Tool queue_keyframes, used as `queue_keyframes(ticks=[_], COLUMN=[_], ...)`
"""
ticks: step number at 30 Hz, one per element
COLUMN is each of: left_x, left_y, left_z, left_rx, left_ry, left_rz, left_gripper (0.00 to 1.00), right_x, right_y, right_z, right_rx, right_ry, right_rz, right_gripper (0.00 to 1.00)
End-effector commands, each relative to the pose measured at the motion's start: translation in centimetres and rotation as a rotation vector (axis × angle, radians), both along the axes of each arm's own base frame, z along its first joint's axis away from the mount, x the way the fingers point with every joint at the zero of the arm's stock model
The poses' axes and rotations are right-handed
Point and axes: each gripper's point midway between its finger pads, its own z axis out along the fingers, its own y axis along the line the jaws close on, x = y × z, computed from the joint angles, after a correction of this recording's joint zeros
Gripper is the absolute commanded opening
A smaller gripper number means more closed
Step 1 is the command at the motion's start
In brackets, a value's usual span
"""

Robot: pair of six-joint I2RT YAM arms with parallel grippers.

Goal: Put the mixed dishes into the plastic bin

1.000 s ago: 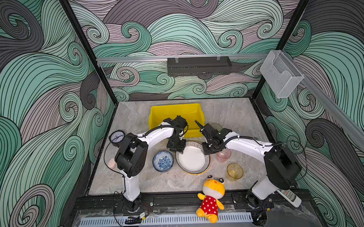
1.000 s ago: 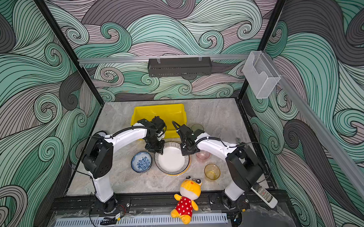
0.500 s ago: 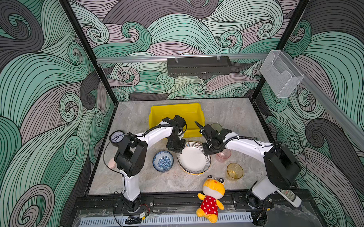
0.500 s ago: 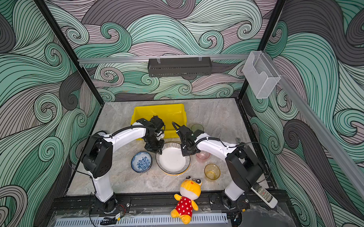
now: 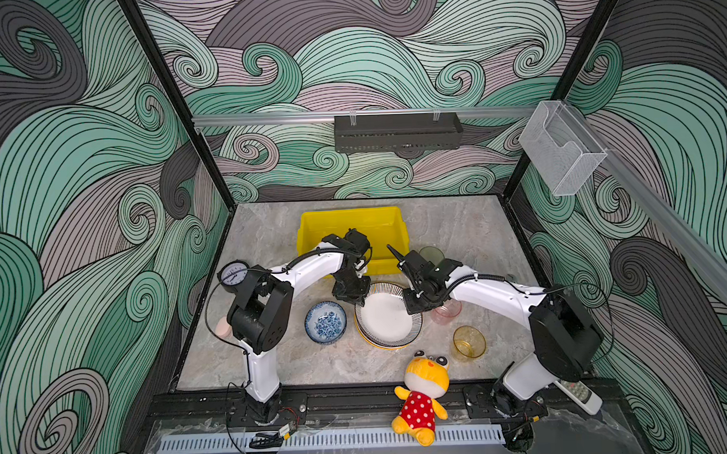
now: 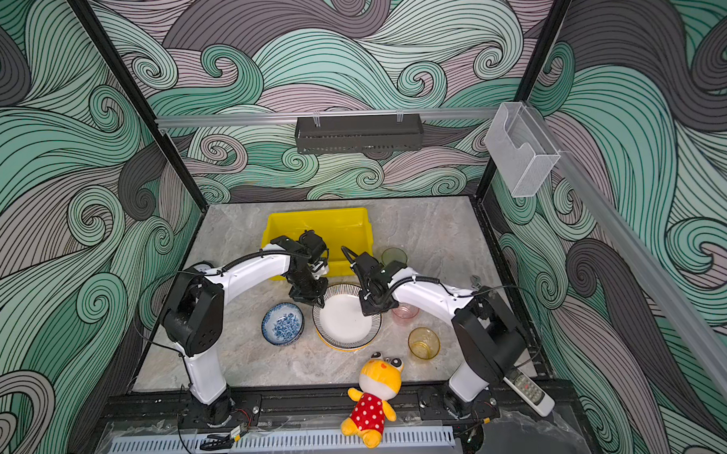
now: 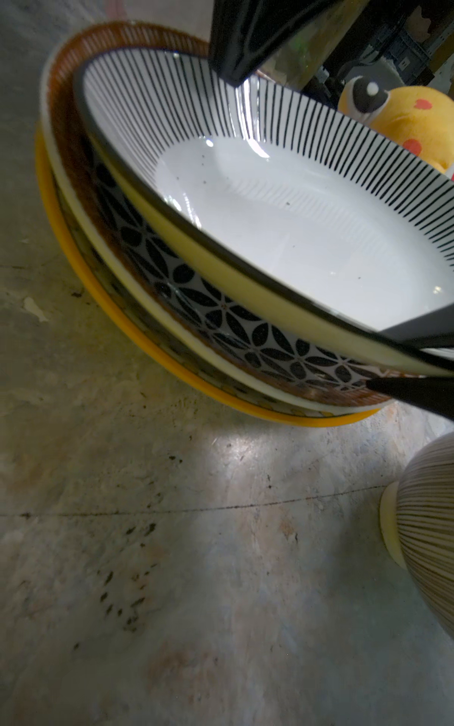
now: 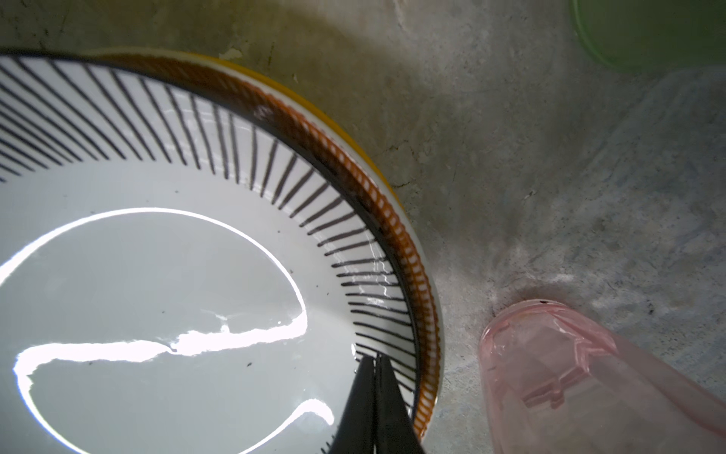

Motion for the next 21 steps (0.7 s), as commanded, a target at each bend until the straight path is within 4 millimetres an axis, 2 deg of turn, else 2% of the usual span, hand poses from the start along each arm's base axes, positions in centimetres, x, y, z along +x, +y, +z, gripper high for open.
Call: queue_keyframes(ticks=[1, 8, 21], left_x=[0.8, 0.7, 0.3], left_y=[1.7, 1.8, 1.6], left_z=[0.6, 1.8, 4.4], left_rx=[0.07, 0.045, -0.025], left_ry=[-0.048, -0.071, -0.137], left_rz=[0.03, 0.021, 0.016], left_gripper=[0.0, 0.0, 0.0], right_x=[0.4, 0.9, 1.2], right_y=[0.3, 0.9, 0.4], right_z=[2.2, 4.6, 8.3], right_rx=[0.036, 0.103, 0.175], right_ry=[-0.041, -0.117, -0.232], right_rz=[-0.015, -0.019, -0.047], right_gripper=[0.07, 0.13, 0.21])
